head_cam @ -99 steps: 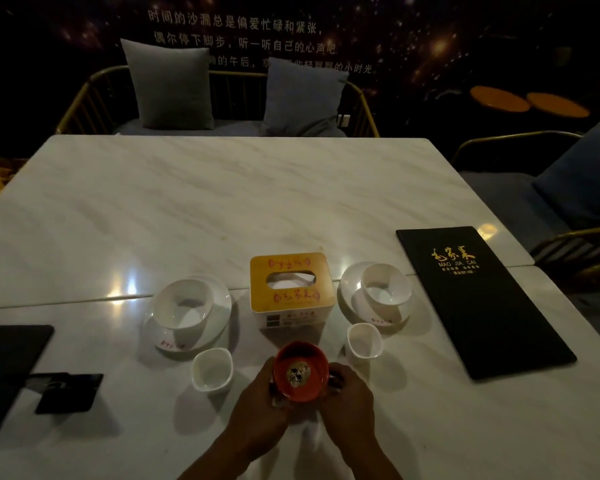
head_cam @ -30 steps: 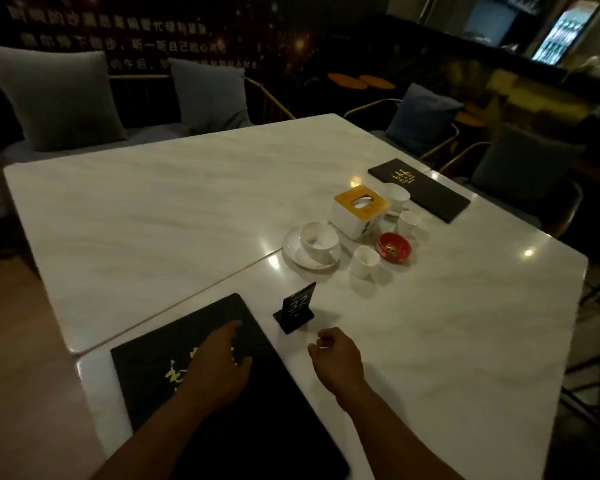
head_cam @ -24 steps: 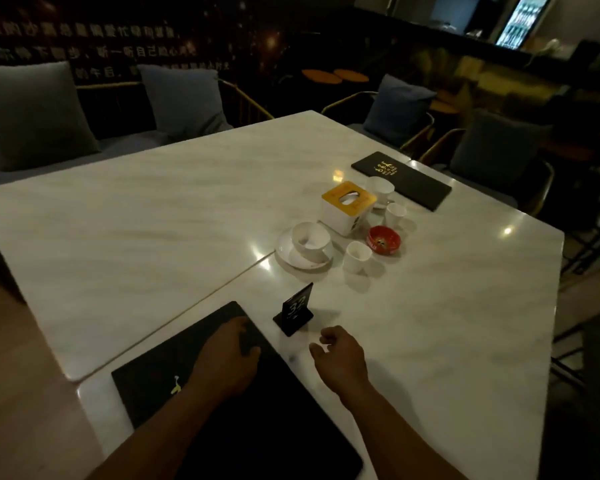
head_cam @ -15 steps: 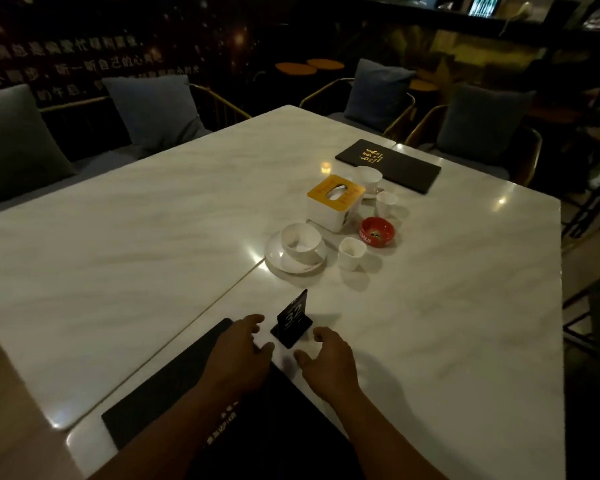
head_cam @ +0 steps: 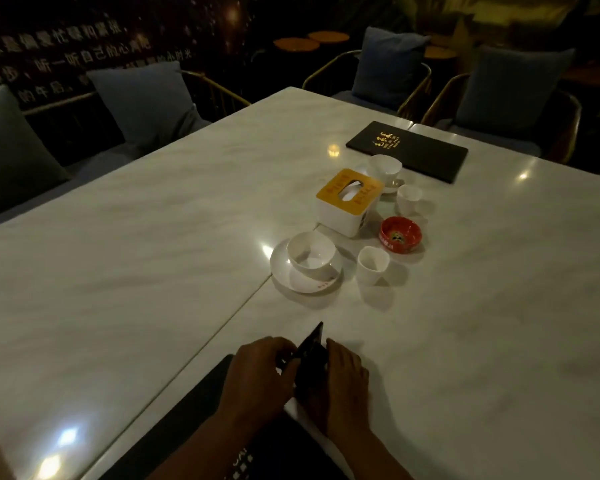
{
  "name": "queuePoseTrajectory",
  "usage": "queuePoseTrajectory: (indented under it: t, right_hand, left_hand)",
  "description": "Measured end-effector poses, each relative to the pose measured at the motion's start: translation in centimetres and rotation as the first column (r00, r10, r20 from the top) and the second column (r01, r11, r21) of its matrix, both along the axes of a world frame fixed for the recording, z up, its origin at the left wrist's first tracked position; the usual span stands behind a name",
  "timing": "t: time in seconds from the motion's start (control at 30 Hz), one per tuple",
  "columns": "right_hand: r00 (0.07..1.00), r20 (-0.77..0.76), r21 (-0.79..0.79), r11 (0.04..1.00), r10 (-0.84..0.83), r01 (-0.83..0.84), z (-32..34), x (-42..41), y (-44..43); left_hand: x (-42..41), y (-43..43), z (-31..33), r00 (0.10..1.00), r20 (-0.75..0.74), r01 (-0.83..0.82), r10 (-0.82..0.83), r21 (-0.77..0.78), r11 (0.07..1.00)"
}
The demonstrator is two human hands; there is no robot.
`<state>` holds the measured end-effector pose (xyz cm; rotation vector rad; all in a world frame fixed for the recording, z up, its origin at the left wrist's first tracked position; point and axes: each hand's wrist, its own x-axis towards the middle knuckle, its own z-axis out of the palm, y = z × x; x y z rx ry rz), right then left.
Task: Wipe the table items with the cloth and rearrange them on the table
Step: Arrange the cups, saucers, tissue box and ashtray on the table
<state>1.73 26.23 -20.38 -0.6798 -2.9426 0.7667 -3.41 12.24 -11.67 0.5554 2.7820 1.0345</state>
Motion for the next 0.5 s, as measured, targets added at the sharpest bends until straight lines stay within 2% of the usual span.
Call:
queuePoseTrajectory:
  t: [0.17,0.23,0.4,0.5]
  right_hand:
    - [0.996,-0.092,0.069,0.997,-0.013,0.019,-1.5,-2.3,-0.5]
    - [0.987,-0.162,0.05,0.998,-0.02,0.028,-1.8,-3.4,-1.0]
    - [0.982,-0.186,-0.134,0.991,-0.02,-0.005,-0.7,-7.0,-2.6]
    - [0.983,-0.178,-0.232,0.973,-0.053,0.01,-0.7,-8.7,-3.0]
  left_hand:
    - [-1.2,-1.0,-0.5,1.0,0.005,-0.031,0.031,0.039,0.999]
    - [-1.9,-1.6,-0.6,0.999,0.001,-0.049,0.049,0.074,0.996]
    - [-4.9,-3.7,-1.0,0.989,-0.028,-0.139,0.143,0.118,0.983]
    - [-6.3,-6.4,-2.4,0.987,-0.003,-0.162,0.162,0.022,0.987]
